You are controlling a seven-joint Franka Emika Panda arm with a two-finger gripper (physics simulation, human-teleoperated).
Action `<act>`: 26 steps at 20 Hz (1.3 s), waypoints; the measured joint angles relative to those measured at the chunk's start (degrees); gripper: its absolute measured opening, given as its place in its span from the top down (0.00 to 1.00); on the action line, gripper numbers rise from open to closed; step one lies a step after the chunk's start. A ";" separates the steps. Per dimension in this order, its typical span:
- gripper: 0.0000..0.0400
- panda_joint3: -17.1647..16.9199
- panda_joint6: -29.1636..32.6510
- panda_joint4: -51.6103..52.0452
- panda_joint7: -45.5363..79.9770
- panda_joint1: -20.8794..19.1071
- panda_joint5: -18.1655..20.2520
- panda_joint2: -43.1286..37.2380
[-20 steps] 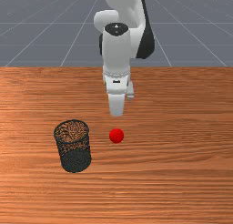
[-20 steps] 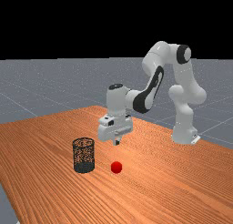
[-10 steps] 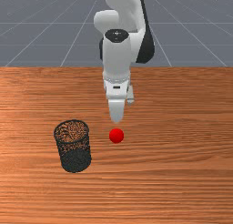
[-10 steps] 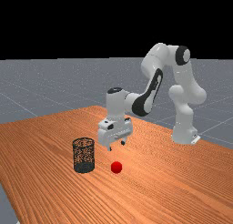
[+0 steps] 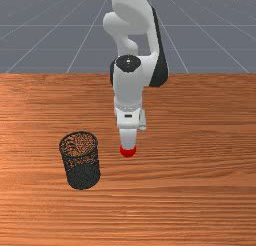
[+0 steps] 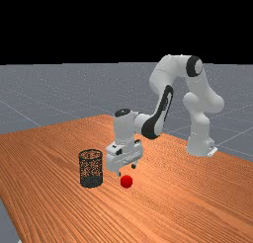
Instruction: Put the ball into the container
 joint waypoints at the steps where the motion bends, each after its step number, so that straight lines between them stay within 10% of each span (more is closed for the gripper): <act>1: 0.00 0.00 0.26 0.35 0.00 0.00 0.00 0.88; 14: 0.00 -0.01 5.12 4.22 0.01 -0.01 -0.06 9.35; 15: 0.29 -0.24 25.93 -6.46 0.13 0.11 -0.07 4.77; 16: 0.30 -0.02 5.13 1.67 0.01 -0.02 -0.05 5.17; 19: 0.30 -0.03 5.53 1.74 0.08 0.00 -0.04 5.16; 20: 0.30 0.05 -15.30 20.67 -0.04 0.05 -0.06 15.27; 21: 0.30 -0.04 9.64 1.38 0.05 -0.01 -0.06 7.49; 26: 0.30 -0.05 7.37 -2.72 0.05 -0.02 -0.05 -1.59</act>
